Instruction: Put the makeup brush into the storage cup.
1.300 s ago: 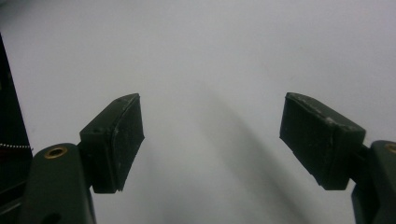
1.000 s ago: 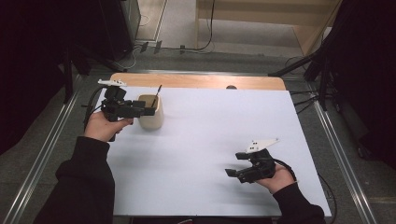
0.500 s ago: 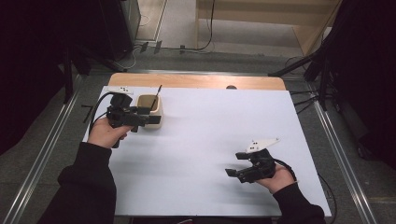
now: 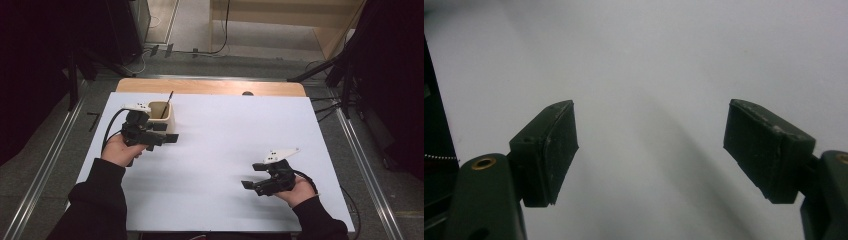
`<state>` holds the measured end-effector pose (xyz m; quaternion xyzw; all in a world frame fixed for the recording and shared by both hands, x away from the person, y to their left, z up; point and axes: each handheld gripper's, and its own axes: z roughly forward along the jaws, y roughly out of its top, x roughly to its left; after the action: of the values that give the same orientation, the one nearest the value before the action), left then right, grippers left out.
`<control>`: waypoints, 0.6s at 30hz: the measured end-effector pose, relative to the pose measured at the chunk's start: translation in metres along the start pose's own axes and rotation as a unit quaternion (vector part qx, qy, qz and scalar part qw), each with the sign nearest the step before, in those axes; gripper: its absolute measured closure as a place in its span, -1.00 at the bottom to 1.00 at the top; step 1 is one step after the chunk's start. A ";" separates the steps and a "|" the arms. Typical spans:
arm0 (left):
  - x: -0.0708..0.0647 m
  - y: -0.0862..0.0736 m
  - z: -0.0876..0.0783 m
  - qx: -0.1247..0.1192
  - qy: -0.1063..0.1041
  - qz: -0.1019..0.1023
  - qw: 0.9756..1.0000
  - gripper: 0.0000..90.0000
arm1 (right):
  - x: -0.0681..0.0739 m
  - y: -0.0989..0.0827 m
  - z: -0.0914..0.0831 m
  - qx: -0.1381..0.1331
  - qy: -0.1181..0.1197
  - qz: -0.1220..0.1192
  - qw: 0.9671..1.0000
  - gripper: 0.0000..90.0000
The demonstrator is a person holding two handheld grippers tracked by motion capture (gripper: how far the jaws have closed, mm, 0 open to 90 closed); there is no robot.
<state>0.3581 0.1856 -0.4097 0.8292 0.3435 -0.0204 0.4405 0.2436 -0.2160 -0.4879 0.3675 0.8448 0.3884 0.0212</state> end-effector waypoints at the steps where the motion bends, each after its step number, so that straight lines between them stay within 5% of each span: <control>1: -0.001 -0.001 0.002 0.003 0.001 0.001 1.000 -0.44 | 0.000 0.000 0.000 0.000 -0.001 0.001 1.000 -0.49; 18: -0.013 -0.022 0.011 0.017 0.003 0.027 0.999 -0.45 | -0.002 -0.001 -0.001 -0.001 -0.004 0.005 1.000 -0.49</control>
<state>0.3382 0.1787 -0.4281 0.8455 0.3218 -0.0116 0.4260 0.2441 -0.2184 -0.4878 0.3728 0.8424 0.3884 0.0229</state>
